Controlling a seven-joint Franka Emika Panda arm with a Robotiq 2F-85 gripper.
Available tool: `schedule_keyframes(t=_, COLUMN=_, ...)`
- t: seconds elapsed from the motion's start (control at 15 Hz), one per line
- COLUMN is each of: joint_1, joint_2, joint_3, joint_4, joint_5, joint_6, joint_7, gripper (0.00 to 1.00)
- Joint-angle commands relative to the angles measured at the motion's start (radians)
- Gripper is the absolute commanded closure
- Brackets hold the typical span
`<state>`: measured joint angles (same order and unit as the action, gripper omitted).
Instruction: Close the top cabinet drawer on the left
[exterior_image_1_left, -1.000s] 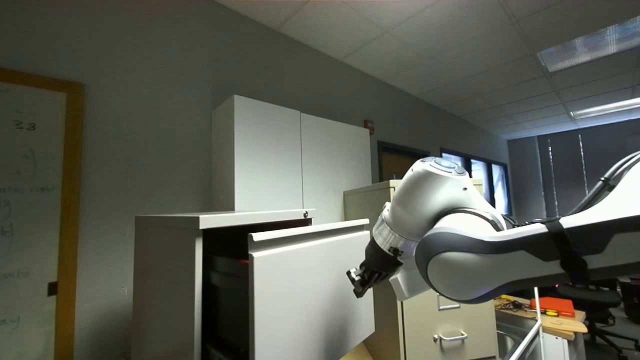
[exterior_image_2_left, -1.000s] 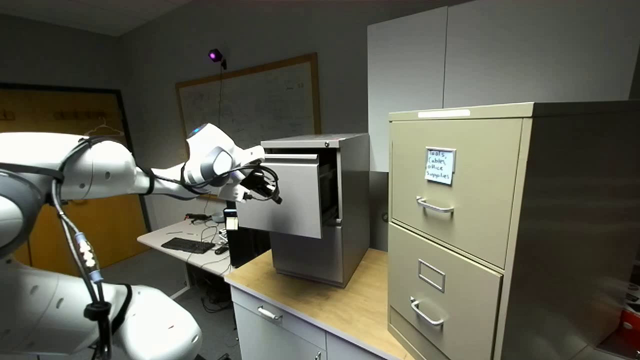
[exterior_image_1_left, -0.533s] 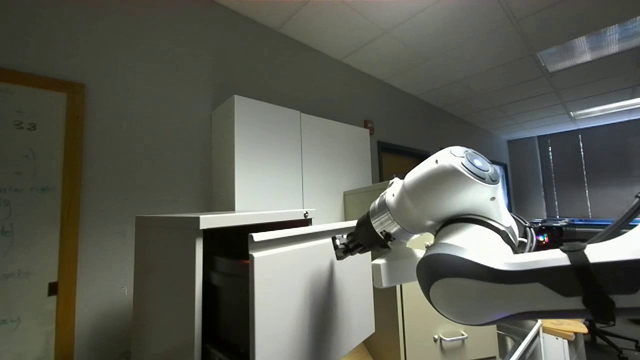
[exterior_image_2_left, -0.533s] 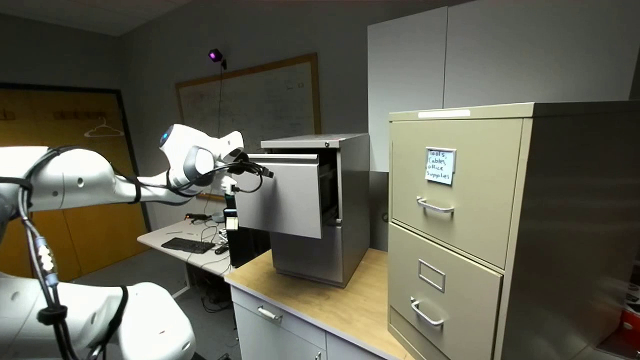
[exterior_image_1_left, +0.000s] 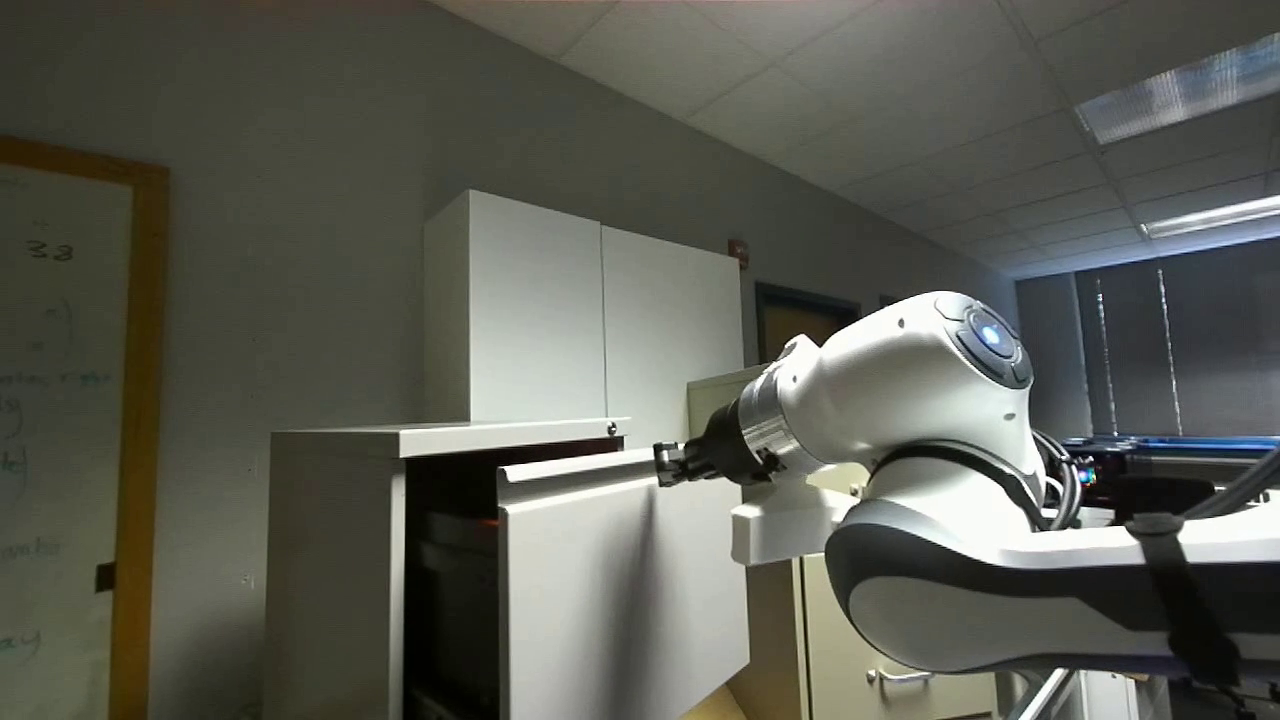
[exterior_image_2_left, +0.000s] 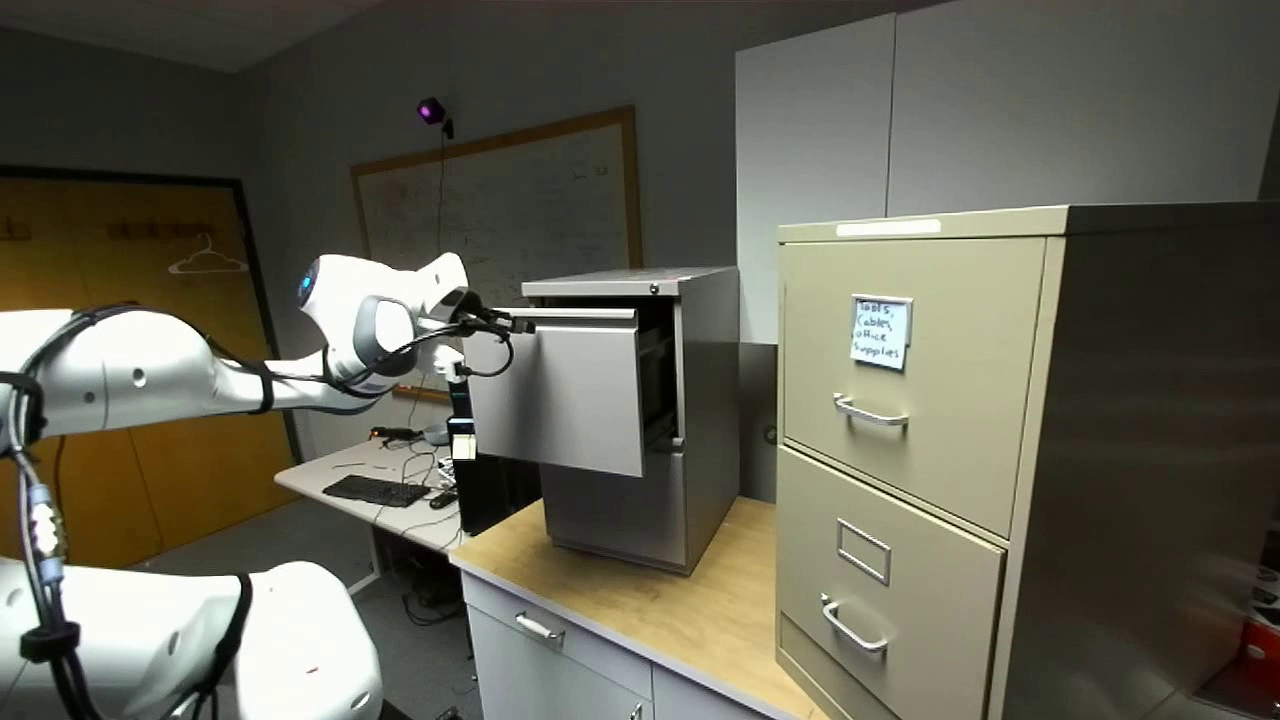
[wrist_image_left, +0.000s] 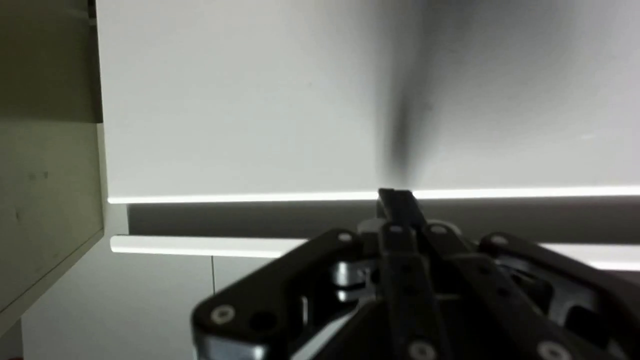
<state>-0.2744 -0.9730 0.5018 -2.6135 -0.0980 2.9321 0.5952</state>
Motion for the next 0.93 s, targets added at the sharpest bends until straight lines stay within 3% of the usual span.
schedule_keyframes(t=0.0, joint_1=0.011, joint_2=0.073, joint_3=-0.011, joint_4=0.024, joint_5=0.039, joint_6=0.024, joint_7=-0.055, gripper=1.00)
schedule_keyframes(t=0.47, joint_1=0.085, joint_2=0.276, joint_3=-0.082, joint_4=0.097, joint_5=0.073, joint_6=0.122, joint_7=-0.191, gripper=1.00)
schedule_keyframes(t=0.87, joint_1=0.125, joint_2=0.476, joint_3=-0.142, joint_4=0.250, joint_5=0.074, joint_6=0.118, joint_7=-0.263, gripper=1.00)
